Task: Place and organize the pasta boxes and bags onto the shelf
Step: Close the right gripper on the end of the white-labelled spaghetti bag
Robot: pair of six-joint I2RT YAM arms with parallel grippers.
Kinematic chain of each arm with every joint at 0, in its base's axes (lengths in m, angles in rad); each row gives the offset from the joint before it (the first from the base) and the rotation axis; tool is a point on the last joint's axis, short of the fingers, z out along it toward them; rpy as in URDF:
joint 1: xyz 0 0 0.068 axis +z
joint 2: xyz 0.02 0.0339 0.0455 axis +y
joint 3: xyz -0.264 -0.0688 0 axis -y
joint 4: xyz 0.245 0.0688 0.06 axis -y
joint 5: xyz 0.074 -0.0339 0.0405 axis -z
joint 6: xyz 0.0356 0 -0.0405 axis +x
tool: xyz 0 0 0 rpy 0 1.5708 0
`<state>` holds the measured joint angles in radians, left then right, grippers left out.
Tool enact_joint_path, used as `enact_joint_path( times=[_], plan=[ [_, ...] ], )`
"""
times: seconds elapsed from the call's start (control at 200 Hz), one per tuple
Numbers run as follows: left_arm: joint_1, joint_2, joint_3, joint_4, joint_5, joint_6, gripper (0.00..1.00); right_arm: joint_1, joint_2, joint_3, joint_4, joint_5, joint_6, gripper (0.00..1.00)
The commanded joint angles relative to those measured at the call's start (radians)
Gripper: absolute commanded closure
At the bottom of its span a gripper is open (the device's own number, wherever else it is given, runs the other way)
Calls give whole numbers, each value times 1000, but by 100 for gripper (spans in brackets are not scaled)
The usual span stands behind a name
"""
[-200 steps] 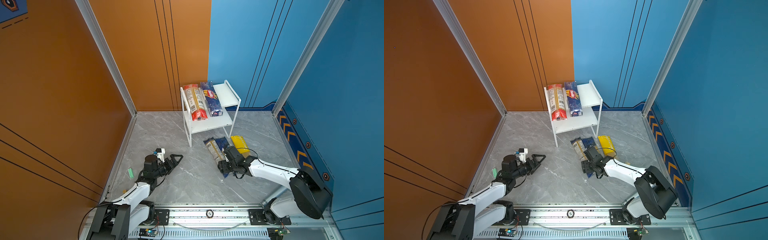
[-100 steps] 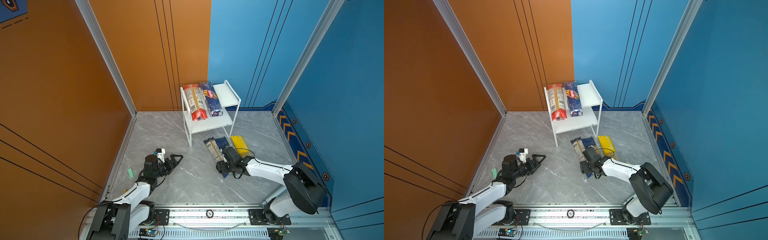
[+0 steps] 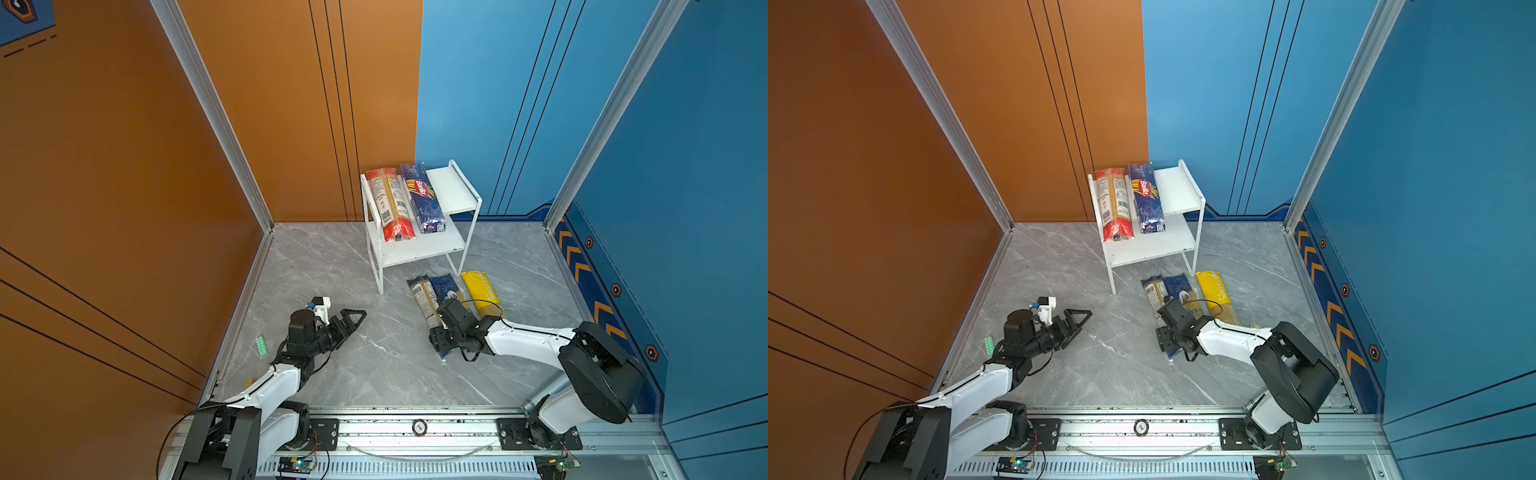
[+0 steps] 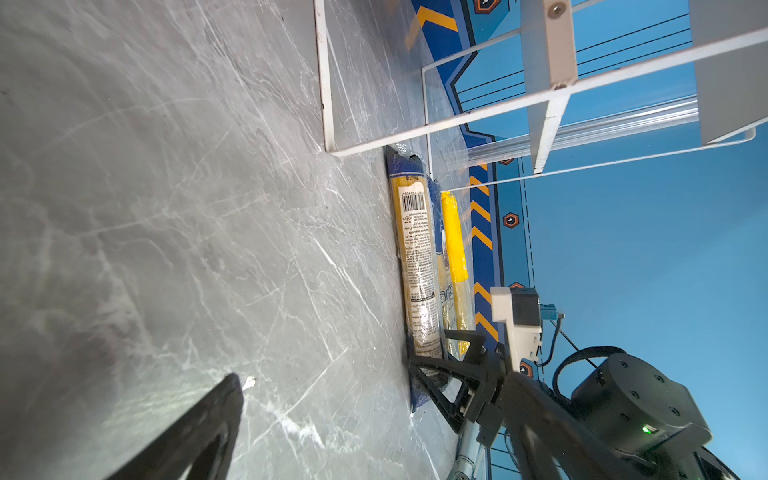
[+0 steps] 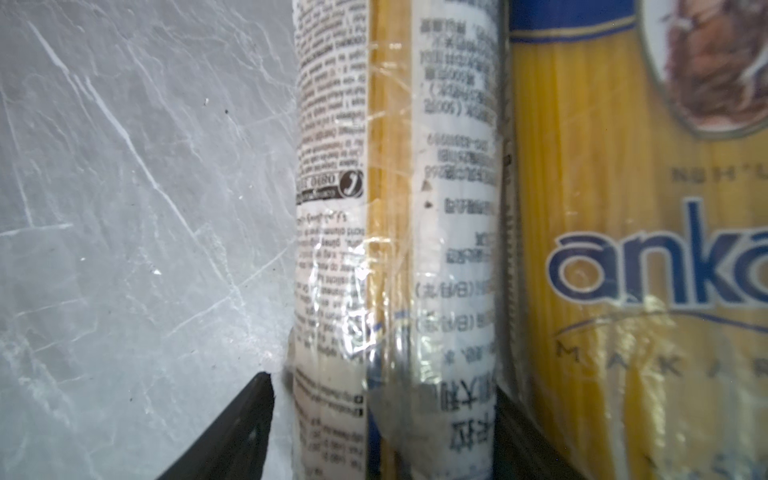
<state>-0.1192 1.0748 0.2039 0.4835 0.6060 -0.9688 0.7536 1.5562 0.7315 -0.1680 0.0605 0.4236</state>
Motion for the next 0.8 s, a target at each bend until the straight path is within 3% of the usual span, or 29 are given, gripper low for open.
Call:
enact_joint_path(
  times=[0.0,0.796],
  plan=[
    [-8,-1,5,15,-10,20,2,11,24,-33,24,18,8,32],
    [-37,-3,19,14,-16,17,2,17,22,-52,30,32,10,64]
  ],
)
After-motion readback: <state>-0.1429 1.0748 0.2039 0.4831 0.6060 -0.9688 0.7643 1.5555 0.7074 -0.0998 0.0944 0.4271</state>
